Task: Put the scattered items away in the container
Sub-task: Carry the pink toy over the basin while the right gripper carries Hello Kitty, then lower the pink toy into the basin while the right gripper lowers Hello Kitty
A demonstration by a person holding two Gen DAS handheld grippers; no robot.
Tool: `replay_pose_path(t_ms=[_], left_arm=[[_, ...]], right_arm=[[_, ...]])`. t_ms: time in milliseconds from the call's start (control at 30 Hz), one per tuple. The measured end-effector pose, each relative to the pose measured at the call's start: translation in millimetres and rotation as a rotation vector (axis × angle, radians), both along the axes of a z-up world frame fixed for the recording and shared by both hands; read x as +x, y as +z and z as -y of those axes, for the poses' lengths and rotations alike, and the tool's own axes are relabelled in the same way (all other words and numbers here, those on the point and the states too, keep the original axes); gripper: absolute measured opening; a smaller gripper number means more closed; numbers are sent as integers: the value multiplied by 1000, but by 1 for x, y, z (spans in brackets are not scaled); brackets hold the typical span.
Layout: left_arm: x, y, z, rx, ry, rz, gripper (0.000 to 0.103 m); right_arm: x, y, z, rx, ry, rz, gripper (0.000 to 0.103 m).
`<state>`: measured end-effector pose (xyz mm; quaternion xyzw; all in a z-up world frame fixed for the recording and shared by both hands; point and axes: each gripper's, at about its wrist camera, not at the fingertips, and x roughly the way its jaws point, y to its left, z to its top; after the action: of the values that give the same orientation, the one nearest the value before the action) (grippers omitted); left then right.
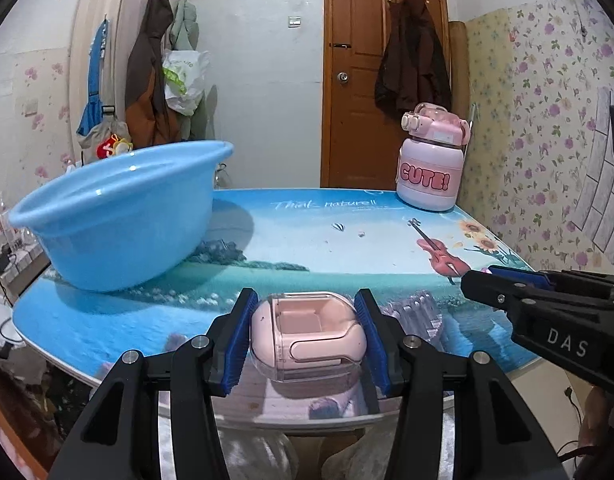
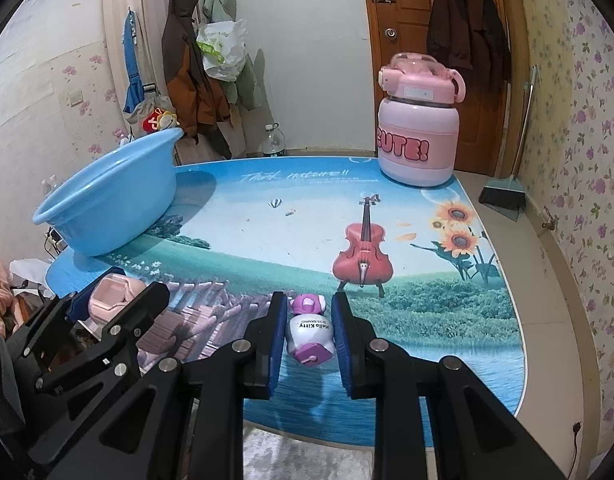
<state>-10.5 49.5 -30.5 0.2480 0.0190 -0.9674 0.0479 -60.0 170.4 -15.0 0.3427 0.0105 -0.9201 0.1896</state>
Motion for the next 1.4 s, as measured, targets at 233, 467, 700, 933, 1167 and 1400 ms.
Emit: replay_pose_path(t_ms=[233,467,700,933,1167,1400], left_arm=[[5,24,9,-33,-35,-9,48],[18,56,19,-71,-58,-9,48],[23,94,51,-41,-28,-18,48],[29,136,99,-35,20,-109,48],[18,149,156,-20,67,-90,48],[0,126,187,-15,82,-34,48]], right_arm=[[4,12,9,13,-15,-11,24],[13,35,19,-37,-48,-44,24],[23,70,47,-32,-3,-110,24],[30,102,83,-29,78,-166,24],[28,118,137,-18,186,-191,24],[12,111,196,7,294,-173,24]])
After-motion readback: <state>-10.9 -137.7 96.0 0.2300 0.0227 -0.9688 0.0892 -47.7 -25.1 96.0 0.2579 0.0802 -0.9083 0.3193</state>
